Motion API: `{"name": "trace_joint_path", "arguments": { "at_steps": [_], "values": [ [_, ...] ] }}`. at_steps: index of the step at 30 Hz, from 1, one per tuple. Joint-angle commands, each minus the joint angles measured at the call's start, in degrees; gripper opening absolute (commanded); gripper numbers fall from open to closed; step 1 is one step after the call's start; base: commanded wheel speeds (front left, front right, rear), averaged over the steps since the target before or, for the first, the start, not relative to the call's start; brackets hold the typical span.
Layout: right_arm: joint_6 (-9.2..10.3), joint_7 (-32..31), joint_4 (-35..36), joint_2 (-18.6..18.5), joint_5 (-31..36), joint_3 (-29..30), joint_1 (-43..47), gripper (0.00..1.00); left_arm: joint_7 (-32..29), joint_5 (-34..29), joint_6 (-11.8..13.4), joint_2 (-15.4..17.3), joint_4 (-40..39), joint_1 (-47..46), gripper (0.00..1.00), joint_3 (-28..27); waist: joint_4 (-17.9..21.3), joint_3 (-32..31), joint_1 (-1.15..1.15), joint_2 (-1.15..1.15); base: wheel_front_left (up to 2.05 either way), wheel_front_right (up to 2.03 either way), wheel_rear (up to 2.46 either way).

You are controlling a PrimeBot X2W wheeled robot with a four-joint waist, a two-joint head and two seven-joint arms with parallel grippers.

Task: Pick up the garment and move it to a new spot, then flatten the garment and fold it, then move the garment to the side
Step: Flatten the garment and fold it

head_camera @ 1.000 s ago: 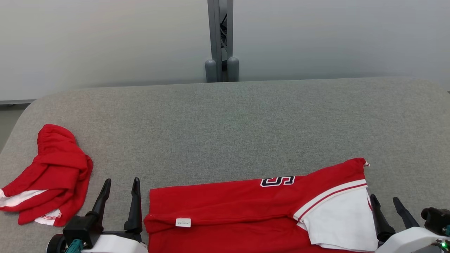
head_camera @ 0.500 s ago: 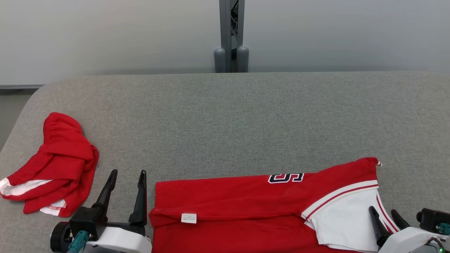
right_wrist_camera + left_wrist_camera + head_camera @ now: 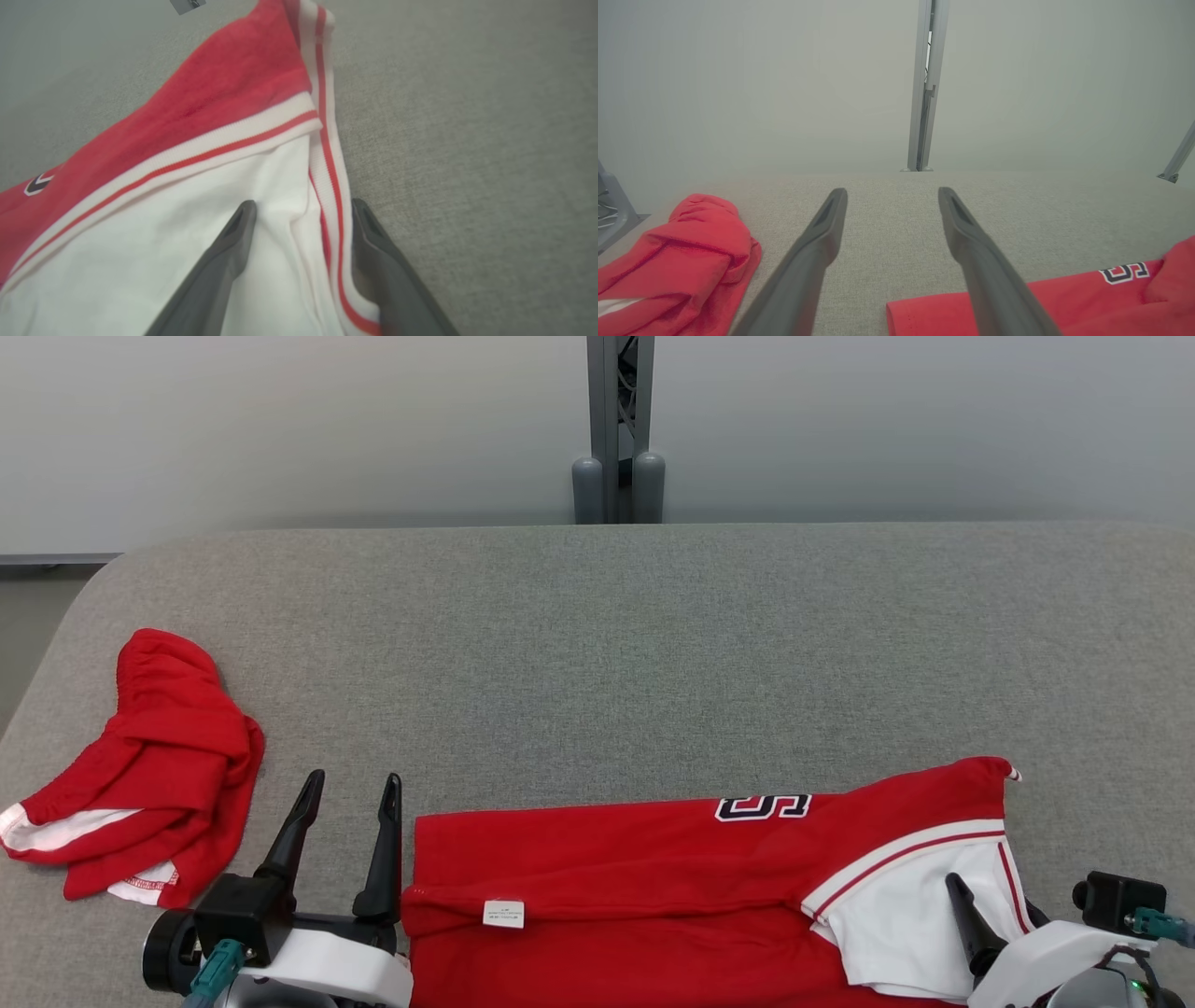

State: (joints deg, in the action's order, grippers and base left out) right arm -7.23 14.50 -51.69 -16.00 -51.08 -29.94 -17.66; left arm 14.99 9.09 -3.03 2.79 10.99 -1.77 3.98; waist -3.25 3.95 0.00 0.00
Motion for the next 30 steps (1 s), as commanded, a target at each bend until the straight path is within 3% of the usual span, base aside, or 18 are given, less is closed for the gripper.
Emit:
{"name": "trace_joint_path", "arguments": {
  "at_steps": [1,2,3,4,5,6,21,30],
  "values": [
    [-0.45,-1.3,0.0,1.9,-0.7,-2.0,0.8,1.0,0.2,-0.2,-0.2,0.3,0.1,-0.9,1.0,0.0,0.0,0.0,0.0,0.0,0.0,0.0,0.0],
    [-0.45,-1.2,0.2,1.8,-1.3,-2.7,0.7,1.0,0.2,-0.1,-0.2,0.3,0.1,-1.0,1.0,0.0,-0.1,-0.1,0.0,0.0,0.0,0.0,0.0],
    [-0.45,-1.2,0.3,1.7,-1.8,-3.5,0.6,0.84,0.2,0.0,-0.1,0.3,0.1,-1.0,1.0,0.0,-0.1,-0.1,0.0,0.0,0.0,0.0,0.0],
    [-0.45,-1.1,0.4,1.6,-2.4,-4.2,0.5,0.41,0.2,0.2,-0.1,0.3,0.2,-0.9,1.0,0.0,-0.1,-0.2,0.0,0.0,0.0,0.0,0.0],
    [-0.45,-1.0,0.5,1.3,-2.8,-4.8,0.4,0.09,0.2,0.3,-0.1,0.3,0.3,-0.9,1.0,0.1,-0.1,-0.2,0.0,0.0,0.0,0.0,0.0],
    [-0.45,-0.8,0.6,1.1,-3.4,-5.4,0.2,0.0,0.2,0.4,0.0,0.3,0.4,-0.7,1.0,0.2,-0.1,-0.3,0.0,0.0,0.0,0.0,0.0],
    [-0.23,0.8,-2.7,-6.3,-8.4,-5.1,-4.1,0.0,0.2,1.7,0.6,0.3,1.3,0.6,1.0,1.3,0.4,-2.4,0.0,0.0,0.0,0.0,0.0],
    [-0.23,0.0,-9.5,-11.9,-7.6,-5.2,-8.5,0.0,0.2,2.2,0.5,0.3,1.8,0.7,1.0,1.9,0.2,-2.9,0.0,0.0,0.0,0.0,0.0]
  ]
}}
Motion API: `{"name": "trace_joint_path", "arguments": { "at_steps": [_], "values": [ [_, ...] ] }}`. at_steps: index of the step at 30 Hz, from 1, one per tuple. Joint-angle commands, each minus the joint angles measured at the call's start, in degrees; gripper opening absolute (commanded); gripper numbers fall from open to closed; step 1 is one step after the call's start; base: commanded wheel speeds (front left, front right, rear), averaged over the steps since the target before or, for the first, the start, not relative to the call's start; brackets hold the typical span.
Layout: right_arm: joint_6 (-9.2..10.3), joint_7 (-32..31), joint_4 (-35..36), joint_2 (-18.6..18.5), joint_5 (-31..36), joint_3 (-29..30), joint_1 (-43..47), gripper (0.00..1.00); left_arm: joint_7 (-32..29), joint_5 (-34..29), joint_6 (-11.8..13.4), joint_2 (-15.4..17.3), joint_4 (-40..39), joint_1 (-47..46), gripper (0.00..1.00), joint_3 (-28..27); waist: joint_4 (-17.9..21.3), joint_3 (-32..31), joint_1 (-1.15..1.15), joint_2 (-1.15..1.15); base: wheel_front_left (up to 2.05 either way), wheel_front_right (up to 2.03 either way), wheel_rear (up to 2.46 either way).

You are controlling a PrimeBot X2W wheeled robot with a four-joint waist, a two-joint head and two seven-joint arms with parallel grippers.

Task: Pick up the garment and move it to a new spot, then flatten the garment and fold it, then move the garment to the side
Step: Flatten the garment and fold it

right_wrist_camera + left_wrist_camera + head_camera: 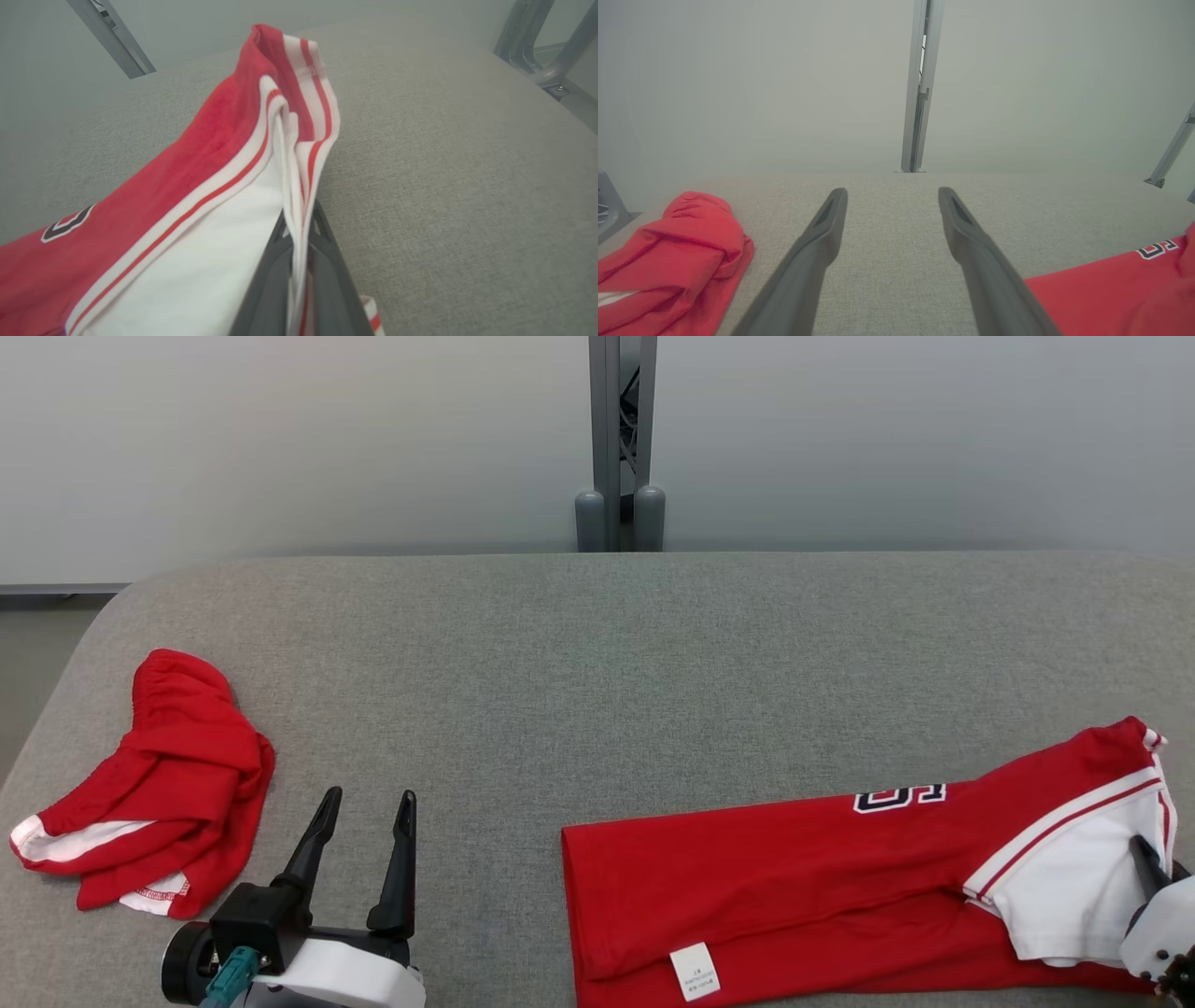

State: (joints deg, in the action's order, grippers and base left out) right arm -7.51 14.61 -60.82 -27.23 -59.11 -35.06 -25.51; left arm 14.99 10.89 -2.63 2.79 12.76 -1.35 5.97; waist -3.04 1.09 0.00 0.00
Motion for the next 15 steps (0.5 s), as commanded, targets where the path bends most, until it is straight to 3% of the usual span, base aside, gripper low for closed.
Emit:
{"name": "trace_joint_path", "arguments": {
  "at_steps": [1,15],
  "values": [
    [0.04,-0.3,-0.8,-0.9,0.7,-0.4,-1.1,0.0,0.2,0.4,0.1,0.3,0.1,0.4,1.0,0.0,-0.1,-0.1,0.0,0.0,0.0,0.0,0.0],
    [0.03,-4.9,3.0,0.1,1.7,-6.5,-1.6,0.0,0.2,1.4,0.7,0.3,0.9,1.3,1.0,0.3,1.3,-2.6,0.0,0.0,0.0,0.0,0.0]
  ]
}}
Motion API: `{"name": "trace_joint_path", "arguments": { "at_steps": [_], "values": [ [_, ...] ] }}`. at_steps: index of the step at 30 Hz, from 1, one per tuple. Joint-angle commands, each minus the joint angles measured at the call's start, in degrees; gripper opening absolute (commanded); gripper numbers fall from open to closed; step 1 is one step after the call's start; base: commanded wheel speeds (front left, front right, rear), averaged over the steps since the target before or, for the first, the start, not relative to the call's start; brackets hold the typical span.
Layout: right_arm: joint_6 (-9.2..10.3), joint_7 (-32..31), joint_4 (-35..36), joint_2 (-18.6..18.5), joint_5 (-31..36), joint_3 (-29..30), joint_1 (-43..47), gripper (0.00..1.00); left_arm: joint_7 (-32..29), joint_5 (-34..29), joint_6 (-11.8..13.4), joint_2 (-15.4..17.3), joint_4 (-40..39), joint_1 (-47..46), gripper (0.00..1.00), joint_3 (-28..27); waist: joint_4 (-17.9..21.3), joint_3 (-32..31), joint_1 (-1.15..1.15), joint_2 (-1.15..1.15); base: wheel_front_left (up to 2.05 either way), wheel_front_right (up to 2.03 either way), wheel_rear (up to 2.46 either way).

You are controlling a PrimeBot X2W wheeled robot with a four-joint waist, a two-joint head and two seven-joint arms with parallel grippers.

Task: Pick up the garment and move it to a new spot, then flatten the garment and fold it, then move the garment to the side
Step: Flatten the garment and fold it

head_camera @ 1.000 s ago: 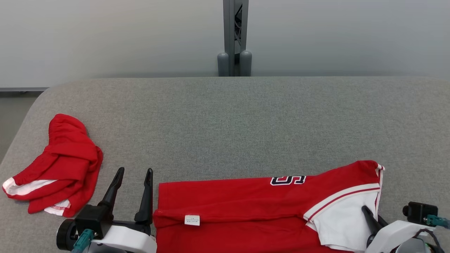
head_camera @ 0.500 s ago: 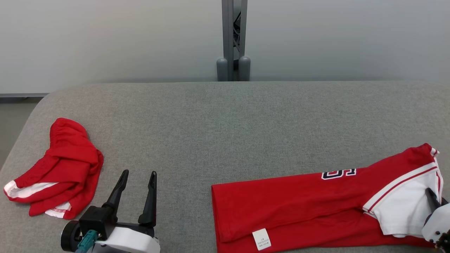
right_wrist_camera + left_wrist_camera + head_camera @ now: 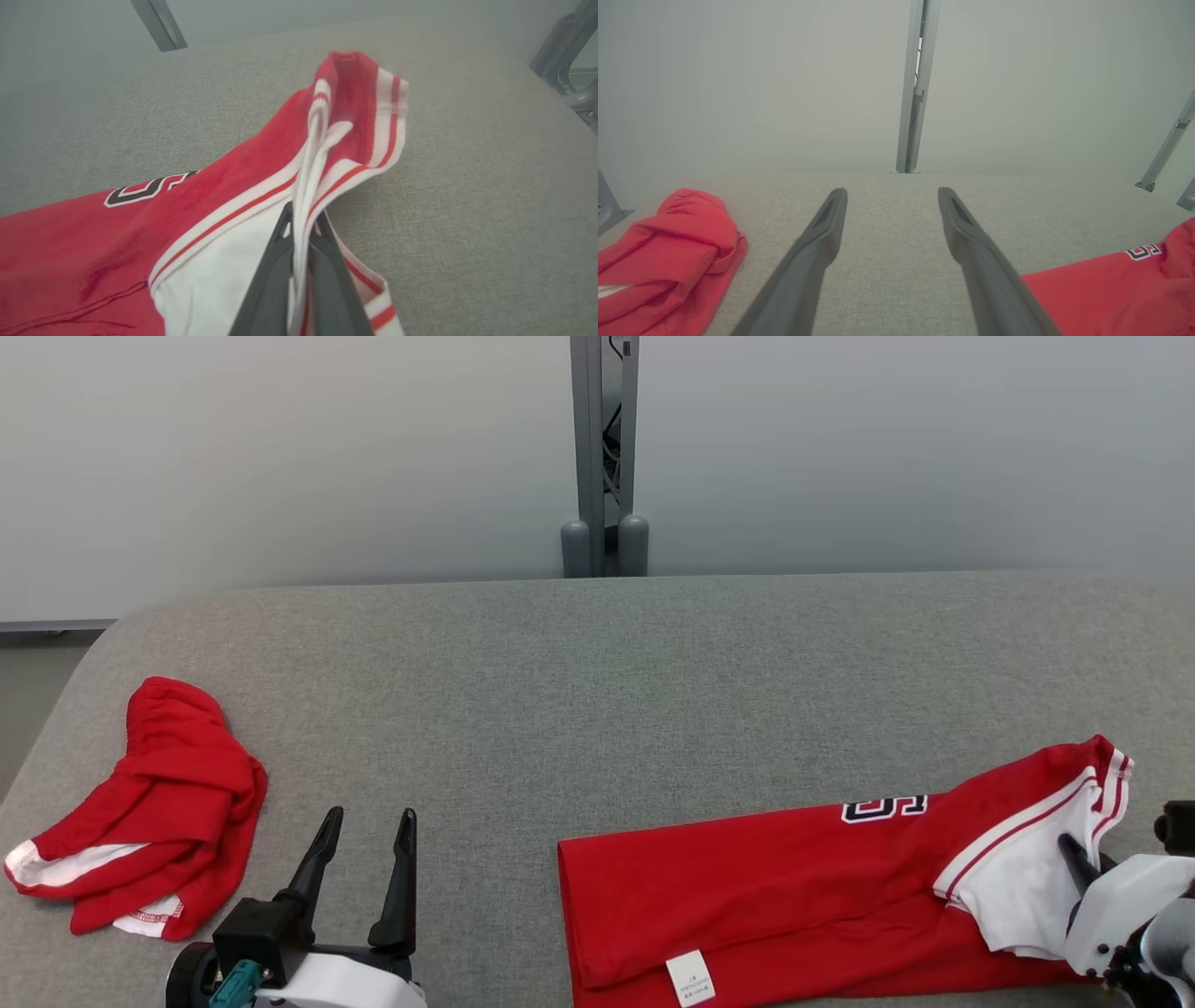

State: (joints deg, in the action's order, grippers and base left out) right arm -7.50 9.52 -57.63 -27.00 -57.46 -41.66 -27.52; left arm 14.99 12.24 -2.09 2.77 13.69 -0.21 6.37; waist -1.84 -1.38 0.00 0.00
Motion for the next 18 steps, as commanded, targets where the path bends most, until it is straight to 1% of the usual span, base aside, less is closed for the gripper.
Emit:
{"name": "trace_joint_path", "arguments": {
  "at_steps": [1,10,18],
  "values": [
    [0.02,-0.4,0.4,0.1,-0.2,-0.3,0.7,0.0,0.2,0.2,0.3,0.3,0.0,0.2,1.0,-0.1,0.3,-0.3,0.0,0.0,0.0,0.0,0.0],
    [0.02,-4.8,9.5,2.0,-2.2,-2.8,2.1,0.0,0.2,0.8,0.7,0.3,0.4,0.7,1.0,1.0,1.1,-1.5,0.0,0.0,0.0,0.0,0.0],
    [0.01,-9.4,17.2,5.0,-5.4,-1.3,3.9,0.0,0.2,1.5,1.1,0.3,0.6,1.1,1.0,1.1,0.7,-2.1,0.0,0.0,0.0,0.0,0.0]
  ]
}}
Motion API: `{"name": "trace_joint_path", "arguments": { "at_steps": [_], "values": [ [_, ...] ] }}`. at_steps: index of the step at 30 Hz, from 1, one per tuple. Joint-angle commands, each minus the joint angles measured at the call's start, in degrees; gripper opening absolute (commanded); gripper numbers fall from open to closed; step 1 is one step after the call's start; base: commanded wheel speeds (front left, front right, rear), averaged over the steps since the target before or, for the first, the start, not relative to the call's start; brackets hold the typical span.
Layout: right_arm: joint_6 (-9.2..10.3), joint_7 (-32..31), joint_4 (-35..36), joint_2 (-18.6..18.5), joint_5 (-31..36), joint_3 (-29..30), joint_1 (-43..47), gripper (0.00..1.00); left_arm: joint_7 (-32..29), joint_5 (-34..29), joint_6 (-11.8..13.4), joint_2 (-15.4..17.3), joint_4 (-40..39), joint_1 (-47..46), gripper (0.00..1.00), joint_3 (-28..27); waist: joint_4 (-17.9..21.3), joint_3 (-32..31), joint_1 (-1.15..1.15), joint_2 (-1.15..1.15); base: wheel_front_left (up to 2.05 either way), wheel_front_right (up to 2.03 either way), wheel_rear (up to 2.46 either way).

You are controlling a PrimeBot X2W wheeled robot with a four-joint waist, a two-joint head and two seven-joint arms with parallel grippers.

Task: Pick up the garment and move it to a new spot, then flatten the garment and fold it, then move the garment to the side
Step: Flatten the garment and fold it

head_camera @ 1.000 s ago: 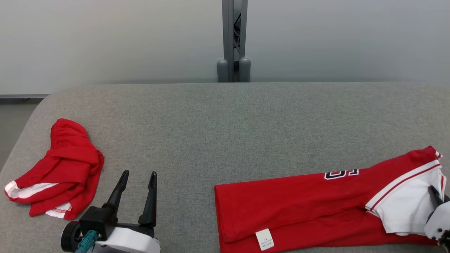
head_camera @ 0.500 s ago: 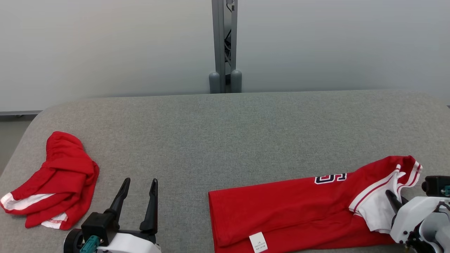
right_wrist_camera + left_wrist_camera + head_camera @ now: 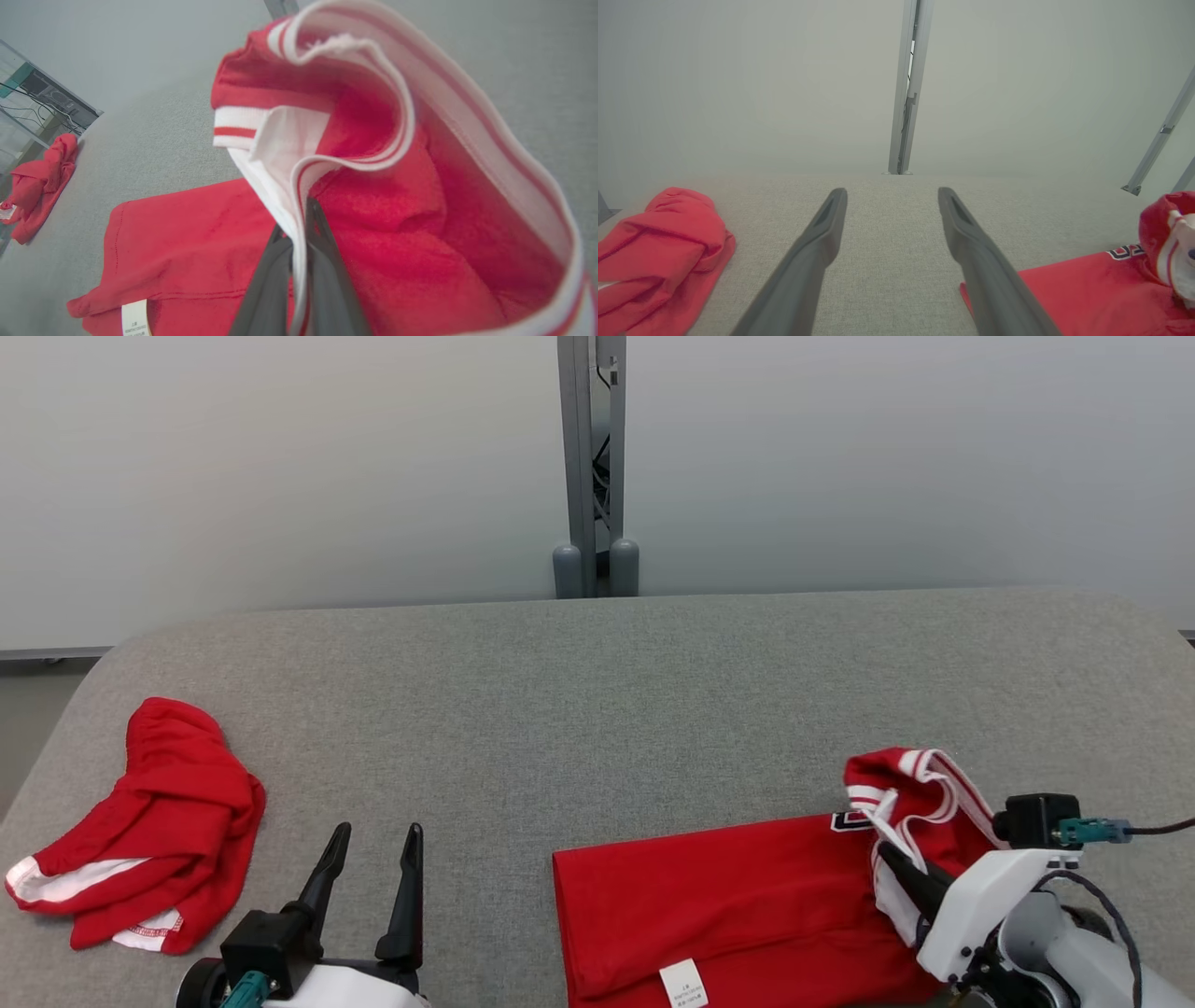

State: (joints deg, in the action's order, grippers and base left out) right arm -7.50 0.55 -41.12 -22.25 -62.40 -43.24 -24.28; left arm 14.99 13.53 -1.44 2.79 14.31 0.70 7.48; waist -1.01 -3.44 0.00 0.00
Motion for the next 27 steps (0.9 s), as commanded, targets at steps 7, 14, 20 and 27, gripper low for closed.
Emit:
{"name": "trace_joint_path", "arguments": {
  "at_steps": [7,14,20,27],
  "values": [
    [0.01,-4.0,6.6,4.6,-2.1,3.1,3.1,0.0,0.2,1.4,1.0,0.3,0.0,-0.1,1.0,0.4,-1.0,0.0,0.0,0.0,0.0,0.0,0.0],
    [0.01,-6.4,8.0,11.0,-1.2,6.8,5.0,0.0,0.2,2.2,1.2,0.3,0.0,-0.4,1.0,0.4,-1.3,0.9,0.0,0.0,0.0,0.0,0.0],
    [0.01,-8.2,8.6,15.7,-0.1,8.3,6.4,0.0,0.2,2.2,1.1,0.3,0.1,-1.1,1.0,0.3,-1.9,1.5,0.0,0.0,0.0,0.0,0.0],
    [0.01,-9.1,9.0,18.6,1.5,9.8,7.9,0.0,0.2,2.4,0.8,0.3,0.5,-1.2,1.0,0.4,-2.8,2.2,0.0,0.0,0.0,0.0,0.0]
  ]
}}
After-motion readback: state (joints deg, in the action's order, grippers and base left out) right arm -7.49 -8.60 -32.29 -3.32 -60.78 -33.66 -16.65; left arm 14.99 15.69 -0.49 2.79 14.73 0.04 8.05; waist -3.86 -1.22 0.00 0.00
